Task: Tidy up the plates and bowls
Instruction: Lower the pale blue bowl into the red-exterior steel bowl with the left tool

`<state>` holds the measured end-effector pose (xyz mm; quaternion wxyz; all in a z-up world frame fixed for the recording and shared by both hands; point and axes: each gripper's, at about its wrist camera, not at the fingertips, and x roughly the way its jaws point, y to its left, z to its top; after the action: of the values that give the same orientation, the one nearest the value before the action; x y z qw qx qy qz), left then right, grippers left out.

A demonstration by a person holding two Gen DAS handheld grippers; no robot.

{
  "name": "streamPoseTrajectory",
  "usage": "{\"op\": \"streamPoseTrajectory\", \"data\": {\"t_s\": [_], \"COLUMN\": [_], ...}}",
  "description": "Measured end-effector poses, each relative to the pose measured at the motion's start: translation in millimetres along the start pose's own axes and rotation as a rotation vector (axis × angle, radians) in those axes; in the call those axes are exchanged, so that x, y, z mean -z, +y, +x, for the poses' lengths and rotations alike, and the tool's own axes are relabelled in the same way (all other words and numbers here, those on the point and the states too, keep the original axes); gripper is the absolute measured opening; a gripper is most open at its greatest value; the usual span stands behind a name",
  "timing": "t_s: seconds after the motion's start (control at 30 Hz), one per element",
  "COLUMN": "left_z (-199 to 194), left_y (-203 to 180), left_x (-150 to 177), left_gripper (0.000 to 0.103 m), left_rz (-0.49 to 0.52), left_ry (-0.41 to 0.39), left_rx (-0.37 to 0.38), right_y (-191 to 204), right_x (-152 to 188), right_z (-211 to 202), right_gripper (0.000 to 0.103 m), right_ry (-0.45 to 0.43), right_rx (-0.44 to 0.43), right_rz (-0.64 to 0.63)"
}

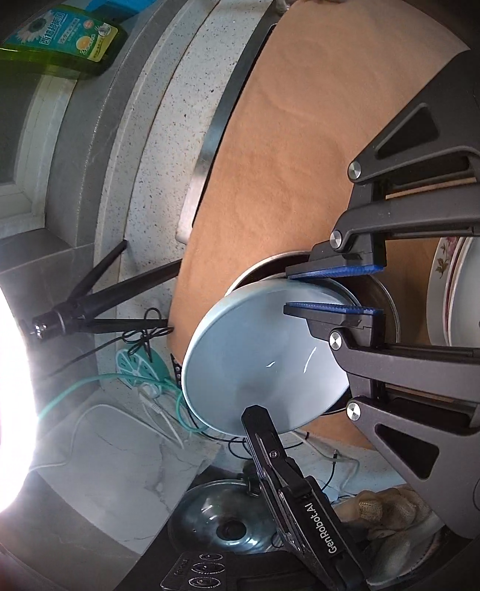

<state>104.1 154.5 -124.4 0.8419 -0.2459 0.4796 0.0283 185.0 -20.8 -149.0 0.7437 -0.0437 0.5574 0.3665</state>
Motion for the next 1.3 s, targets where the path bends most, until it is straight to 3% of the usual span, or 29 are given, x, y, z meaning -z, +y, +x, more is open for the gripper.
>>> {"op": "streamPoseTrajectory", "data": {"t_s": [0.47, 0.9, 1.3], "left_z": [10, 9, 10], "left_y": [15, 14, 13], "left_x": [14, 17, 18], "left_gripper": [0.009, 0.009, 0.013], "left_rz": [-0.033, -0.03, -0.024], "left_ry": [0.078, 0.095, 0.083], "left_rx": [0.009, 0.016, 0.006], "right_y": [5, 3, 2], "right_x": [7, 9, 11], "right_z": [6, 2, -3], "right_gripper": [0.012, 0.013, 0.021], "right_ry": [0.043, 0.059, 0.054], "right_rx": [-0.013, -0.032, -0.026], "right_rz": [0.014, 0.041, 0.038]}}
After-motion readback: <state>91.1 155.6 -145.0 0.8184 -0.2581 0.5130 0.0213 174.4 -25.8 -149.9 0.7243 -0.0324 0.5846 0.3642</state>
